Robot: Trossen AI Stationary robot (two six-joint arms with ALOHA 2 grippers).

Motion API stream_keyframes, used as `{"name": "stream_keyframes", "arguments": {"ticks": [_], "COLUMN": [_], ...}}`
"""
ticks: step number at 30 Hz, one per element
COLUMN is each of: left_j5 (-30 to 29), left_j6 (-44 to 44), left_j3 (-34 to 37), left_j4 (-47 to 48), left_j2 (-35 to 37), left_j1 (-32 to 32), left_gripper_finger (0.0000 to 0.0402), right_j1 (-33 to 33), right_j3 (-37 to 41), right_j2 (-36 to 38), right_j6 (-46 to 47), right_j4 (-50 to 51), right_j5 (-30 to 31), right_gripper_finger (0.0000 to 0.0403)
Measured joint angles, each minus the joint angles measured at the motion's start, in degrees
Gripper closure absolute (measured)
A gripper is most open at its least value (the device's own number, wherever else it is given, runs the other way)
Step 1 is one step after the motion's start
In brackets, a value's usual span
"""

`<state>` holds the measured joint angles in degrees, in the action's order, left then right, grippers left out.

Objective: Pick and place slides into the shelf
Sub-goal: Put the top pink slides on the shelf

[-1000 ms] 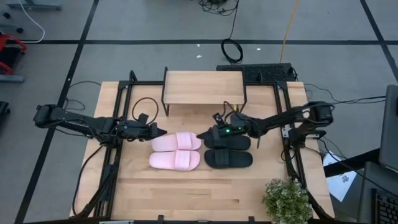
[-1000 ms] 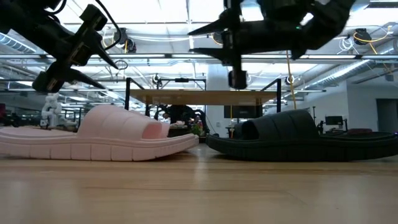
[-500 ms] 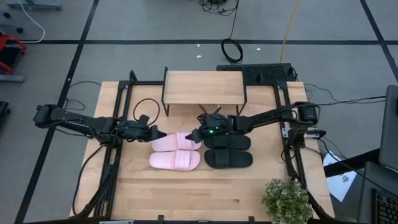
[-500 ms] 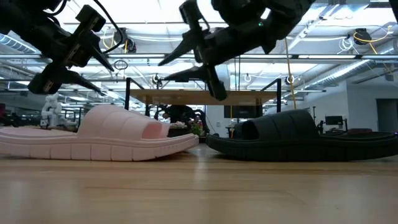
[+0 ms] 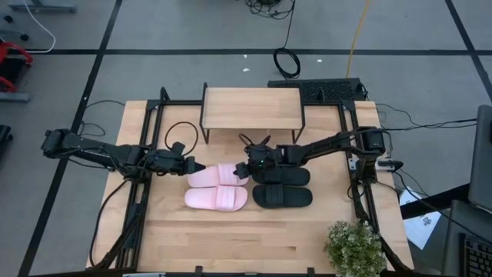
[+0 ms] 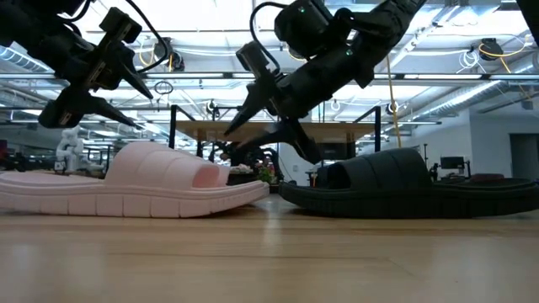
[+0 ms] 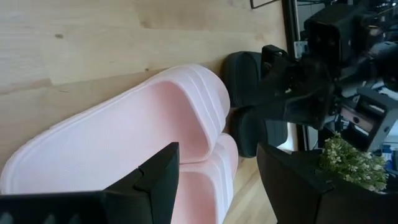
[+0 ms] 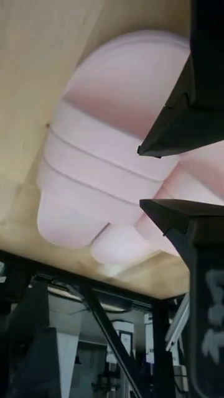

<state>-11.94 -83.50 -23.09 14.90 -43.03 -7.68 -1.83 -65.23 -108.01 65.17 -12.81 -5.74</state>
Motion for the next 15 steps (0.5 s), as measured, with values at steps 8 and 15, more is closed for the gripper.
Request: {"name": "stream_keyframes", "arguments": {"ticks": [8,15], "left_j5": [0.0,-0.1], "left_j6": [0.0,0.0], "left_j3": [0.0,0.0], "left_j4": [0.0,-0.1], "left_j2": [0.0,0.0], "left_j1": [0.0,0.0], "left_gripper_finger": [0.0192,0.0192], "right_j1": [-0.4,-1.5], "right_j3": [0.0,0.0], "right_j2": [0.0,0.0], "right_j6": [-0.7,-1.3], "right_j4": [1.6,0.9], "right_j5": [1.3,1.3], "right_gripper_finger": [0.0294,0.0294]}}
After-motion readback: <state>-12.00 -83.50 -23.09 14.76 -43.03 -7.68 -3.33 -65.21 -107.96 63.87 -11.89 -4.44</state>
